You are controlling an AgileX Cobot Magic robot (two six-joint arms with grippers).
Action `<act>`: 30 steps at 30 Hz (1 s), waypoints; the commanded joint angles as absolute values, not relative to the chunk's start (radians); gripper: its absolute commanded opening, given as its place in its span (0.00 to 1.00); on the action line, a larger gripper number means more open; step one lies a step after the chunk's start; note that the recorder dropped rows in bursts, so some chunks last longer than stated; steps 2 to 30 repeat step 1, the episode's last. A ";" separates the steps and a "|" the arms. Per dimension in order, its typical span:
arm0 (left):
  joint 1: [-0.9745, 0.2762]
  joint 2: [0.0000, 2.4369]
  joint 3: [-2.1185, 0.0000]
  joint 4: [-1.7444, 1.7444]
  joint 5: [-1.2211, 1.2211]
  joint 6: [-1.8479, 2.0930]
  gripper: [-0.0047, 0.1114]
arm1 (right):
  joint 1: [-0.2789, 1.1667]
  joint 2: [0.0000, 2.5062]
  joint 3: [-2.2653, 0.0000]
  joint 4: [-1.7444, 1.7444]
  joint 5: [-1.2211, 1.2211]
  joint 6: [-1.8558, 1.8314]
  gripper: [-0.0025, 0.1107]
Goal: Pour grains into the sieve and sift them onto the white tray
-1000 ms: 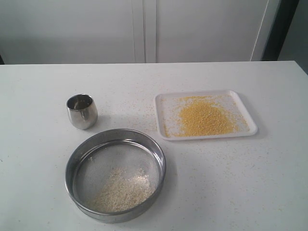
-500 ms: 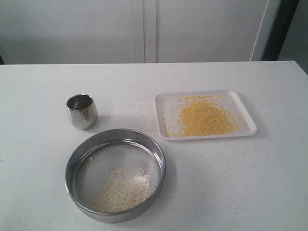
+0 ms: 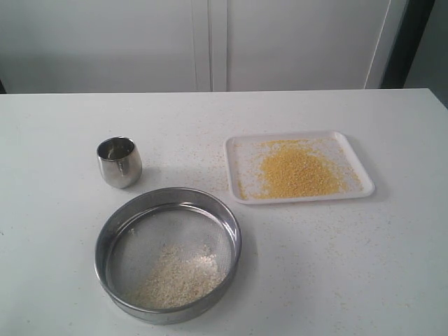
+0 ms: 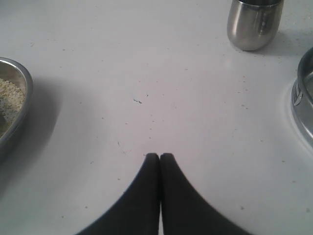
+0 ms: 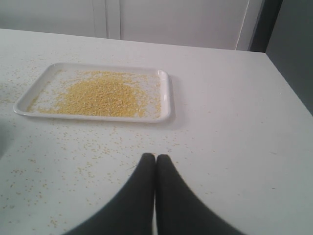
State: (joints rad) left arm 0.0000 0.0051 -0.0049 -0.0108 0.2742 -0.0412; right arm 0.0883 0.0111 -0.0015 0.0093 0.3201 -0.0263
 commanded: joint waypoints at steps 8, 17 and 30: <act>0.000 0.000 0.000 -0.024 0.269 -0.041 0.04 | 0.090 0.009 0.000 0.000 0.312 -0.022 0.02; 0.000 0.000 0.000 -0.024 0.269 -0.041 0.04 | 0.090 0.009 0.000 0.000 0.312 -0.022 0.02; 0.000 0.000 0.000 -0.024 0.269 -0.041 0.04 | 0.090 0.009 0.000 0.000 0.312 -0.022 0.02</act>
